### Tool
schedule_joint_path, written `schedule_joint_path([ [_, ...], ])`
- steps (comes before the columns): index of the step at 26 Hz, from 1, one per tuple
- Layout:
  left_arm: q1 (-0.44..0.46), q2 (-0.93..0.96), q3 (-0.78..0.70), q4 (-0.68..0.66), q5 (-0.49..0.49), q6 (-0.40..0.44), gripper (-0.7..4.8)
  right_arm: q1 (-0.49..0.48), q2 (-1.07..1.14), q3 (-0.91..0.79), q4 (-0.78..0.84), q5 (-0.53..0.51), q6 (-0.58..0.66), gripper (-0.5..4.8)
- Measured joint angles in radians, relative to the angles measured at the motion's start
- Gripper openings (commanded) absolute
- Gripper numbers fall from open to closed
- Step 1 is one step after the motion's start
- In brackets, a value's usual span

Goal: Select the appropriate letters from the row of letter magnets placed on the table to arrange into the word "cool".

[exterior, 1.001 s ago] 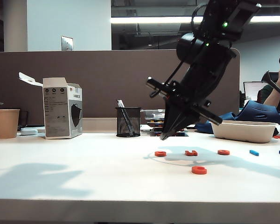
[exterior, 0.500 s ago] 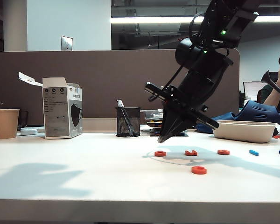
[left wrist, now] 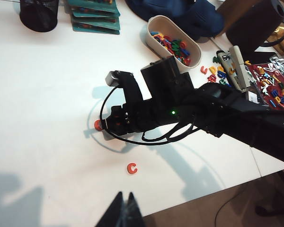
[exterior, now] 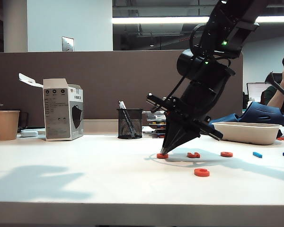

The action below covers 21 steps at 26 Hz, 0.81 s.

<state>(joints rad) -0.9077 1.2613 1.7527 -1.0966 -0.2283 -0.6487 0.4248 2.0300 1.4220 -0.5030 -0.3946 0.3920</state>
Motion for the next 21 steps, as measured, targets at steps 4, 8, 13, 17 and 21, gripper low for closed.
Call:
schedule_joint_path([
  [4, 0.000, 0.000, 0.000, 0.000, 0.000, 0.000, -0.03, 0.000, 0.011, 0.008, 0.012, 0.005, 0.009, -0.06],
  [8, 0.000, 0.000, 0.000, 0.000, 0.000, 0.000, -0.03, 0.000, 0.012, 0.008, 0.013, 0.011, 0.019, -0.06],
  [13, 0.000, 0.000, 0.000, 0.000, 0.000, 0.000, -0.03, -0.001, 0.012, 0.010, 0.005, 0.023, 0.022, -0.06],
  [17, 0.000, 0.000, 0.000, 0.000, 0.000, 0.000, -0.03, 0.001, 0.008, 0.016, -0.027, 0.075, 0.020, -0.06],
  [21, 0.000, 0.000, 0.000, 0.000, 0.000, 0.000, -0.03, 0.001, 0.000, 0.022, -0.074, 0.127, 0.002, -0.06],
])
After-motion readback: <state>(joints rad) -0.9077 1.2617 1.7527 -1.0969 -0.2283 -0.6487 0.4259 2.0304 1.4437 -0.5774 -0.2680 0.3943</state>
